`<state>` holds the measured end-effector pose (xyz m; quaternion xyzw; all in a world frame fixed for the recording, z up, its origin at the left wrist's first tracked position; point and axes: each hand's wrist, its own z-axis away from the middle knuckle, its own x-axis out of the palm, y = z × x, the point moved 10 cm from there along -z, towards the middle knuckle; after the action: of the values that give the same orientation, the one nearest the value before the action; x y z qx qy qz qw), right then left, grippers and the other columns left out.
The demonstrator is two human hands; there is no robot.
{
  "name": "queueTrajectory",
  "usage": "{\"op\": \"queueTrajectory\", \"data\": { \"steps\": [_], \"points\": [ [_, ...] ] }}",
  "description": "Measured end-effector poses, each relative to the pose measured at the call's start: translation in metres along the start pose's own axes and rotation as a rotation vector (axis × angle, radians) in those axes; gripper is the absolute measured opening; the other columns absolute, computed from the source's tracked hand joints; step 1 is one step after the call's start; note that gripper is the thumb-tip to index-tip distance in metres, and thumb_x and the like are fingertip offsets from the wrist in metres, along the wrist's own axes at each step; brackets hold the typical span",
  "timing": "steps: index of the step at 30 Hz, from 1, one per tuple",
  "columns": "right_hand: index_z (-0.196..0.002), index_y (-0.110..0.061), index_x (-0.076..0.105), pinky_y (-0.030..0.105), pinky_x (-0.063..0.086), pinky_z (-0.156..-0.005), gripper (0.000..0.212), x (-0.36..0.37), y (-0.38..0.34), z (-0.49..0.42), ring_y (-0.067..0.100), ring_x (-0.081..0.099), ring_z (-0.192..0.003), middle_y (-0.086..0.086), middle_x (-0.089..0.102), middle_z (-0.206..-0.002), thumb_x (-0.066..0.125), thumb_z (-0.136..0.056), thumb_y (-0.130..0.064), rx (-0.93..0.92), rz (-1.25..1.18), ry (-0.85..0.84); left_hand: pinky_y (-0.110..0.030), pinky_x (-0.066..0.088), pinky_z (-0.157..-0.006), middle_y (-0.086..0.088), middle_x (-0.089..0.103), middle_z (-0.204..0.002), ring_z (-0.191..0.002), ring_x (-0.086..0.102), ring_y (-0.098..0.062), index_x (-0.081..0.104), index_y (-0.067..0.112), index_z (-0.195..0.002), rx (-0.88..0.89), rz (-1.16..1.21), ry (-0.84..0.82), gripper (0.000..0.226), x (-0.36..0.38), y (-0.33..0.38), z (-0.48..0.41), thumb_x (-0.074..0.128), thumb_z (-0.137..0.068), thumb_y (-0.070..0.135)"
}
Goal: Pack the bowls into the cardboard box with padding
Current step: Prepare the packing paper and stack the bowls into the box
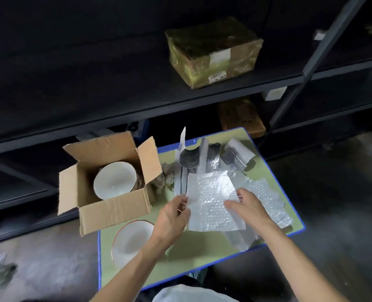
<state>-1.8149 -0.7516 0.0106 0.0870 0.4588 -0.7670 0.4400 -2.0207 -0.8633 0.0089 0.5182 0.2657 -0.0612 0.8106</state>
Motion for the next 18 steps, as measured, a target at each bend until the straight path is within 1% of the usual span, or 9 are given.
{"op": "queueTrajectory", "data": {
  "steps": [1,2,5,8,11,13,15,16,18],
  "points": [
    [-0.111,-0.019,0.049,0.032,0.039,-0.082,0.026,0.007,-0.007,0.001,0.014,0.050,-0.098,-0.007,0.049,-0.106,0.064,-0.090,-0.026,-0.011,-0.005,-0.035,-0.022,0.046,-0.064,0.005,0.065,-0.091,-0.073,0.062,-0.010,0.059,0.024,-0.120,-0.027,-0.044,0.010,0.025,-0.004,-0.006,0.004,0.056,-0.096,0.020],
    [-0.114,-0.020,0.048,0.033,0.040,-0.084,0.027,0.015,-0.012,0.001,0.015,0.050,-0.101,-0.008,0.049,-0.108,0.061,-0.091,-0.023,-0.019,-0.005,-0.062,-0.025,0.048,-0.066,0.005,0.067,-0.095,-0.078,0.063,-0.013,0.059,0.024,-0.123,-0.045,-0.088,0.022,0.027,-0.008,-0.011,0.007,0.054,-0.096,0.023],
    [-0.100,-0.019,0.053,0.037,0.046,-0.081,0.011,0.032,-0.026,0.003,0.021,0.059,-0.094,-0.002,0.060,-0.100,0.058,-0.089,-0.020,-0.058,0.034,-0.091,-0.032,0.053,-0.080,0.000,0.071,-0.110,-0.093,0.067,-0.020,0.060,0.020,-0.131,-0.034,-0.198,0.053,0.034,-0.022,-0.016,0.021,0.052,-0.099,0.024],
    [-0.091,-0.022,0.059,0.036,0.050,-0.080,0.005,0.051,-0.036,0.004,0.018,0.064,-0.089,-0.001,0.066,-0.094,0.056,-0.087,-0.022,-0.098,0.102,-0.142,-0.031,0.051,-0.087,-0.006,0.067,-0.121,-0.104,0.064,-0.022,0.056,0.017,-0.138,-0.046,-0.279,0.102,0.039,-0.038,-0.029,0.034,0.049,-0.101,0.025],
    [-0.098,-0.023,0.061,0.039,0.054,-0.083,0.012,0.068,-0.041,0.004,0.017,0.065,-0.088,-0.002,0.067,-0.098,0.055,-0.088,-0.024,-0.117,0.163,-0.187,-0.034,0.045,-0.093,-0.008,0.061,-0.126,-0.111,0.057,-0.025,0.056,0.019,-0.138,-0.074,-0.341,0.139,0.038,-0.050,-0.048,0.051,0.048,-0.101,0.026],
    [-0.103,-0.017,0.054,0.034,0.050,-0.075,0.012,0.076,-0.044,0.005,0.014,0.060,-0.085,-0.003,0.060,-0.098,0.053,-0.093,-0.023,-0.126,0.212,-0.196,-0.036,0.042,-0.092,-0.007,0.062,-0.121,-0.107,0.054,-0.029,0.062,0.017,-0.132,-0.016,-0.467,0.180,0.036,-0.059,-0.051,0.060,0.049,-0.099,0.022],
    [-0.104,-0.017,0.044,0.029,0.039,-0.065,0.011,0.085,-0.046,0.006,0.015,0.052,-0.081,-0.007,0.048,-0.091,0.052,-0.097,-0.021,-0.140,0.266,-0.201,-0.040,0.046,-0.083,-0.008,0.064,-0.109,-0.096,0.054,-0.031,0.067,0.014,-0.120,0.021,-0.536,0.265,0.033,-0.073,-0.053,0.069,0.050,-0.092,0.019],
    [-0.109,-0.016,0.046,0.029,0.038,-0.066,0.014,0.089,-0.046,0.005,0.017,0.050,-0.085,-0.006,0.049,-0.095,0.051,-0.098,-0.021,-0.139,0.284,-0.206,-0.041,0.048,-0.079,-0.008,0.064,-0.105,-0.092,0.054,-0.031,0.068,0.013,-0.115,0.034,-0.554,0.306,0.032,-0.081,-0.054,0.073,0.050,-0.089,0.018],
    [-0.133,-0.010,0.048,0.033,0.041,-0.076,0.036,0.096,-0.049,0.007,0.016,0.049,-0.093,0.003,0.054,-0.119,0.050,-0.099,-0.023,-0.146,0.299,-0.220,-0.043,0.050,-0.077,-0.009,0.062,-0.105,-0.091,0.054,-0.032,0.066,0.012,-0.115,0.032,-0.607,0.333,0.033,-0.091,-0.059,0.076,0.052,-0.085,0.016]
  ]
}}
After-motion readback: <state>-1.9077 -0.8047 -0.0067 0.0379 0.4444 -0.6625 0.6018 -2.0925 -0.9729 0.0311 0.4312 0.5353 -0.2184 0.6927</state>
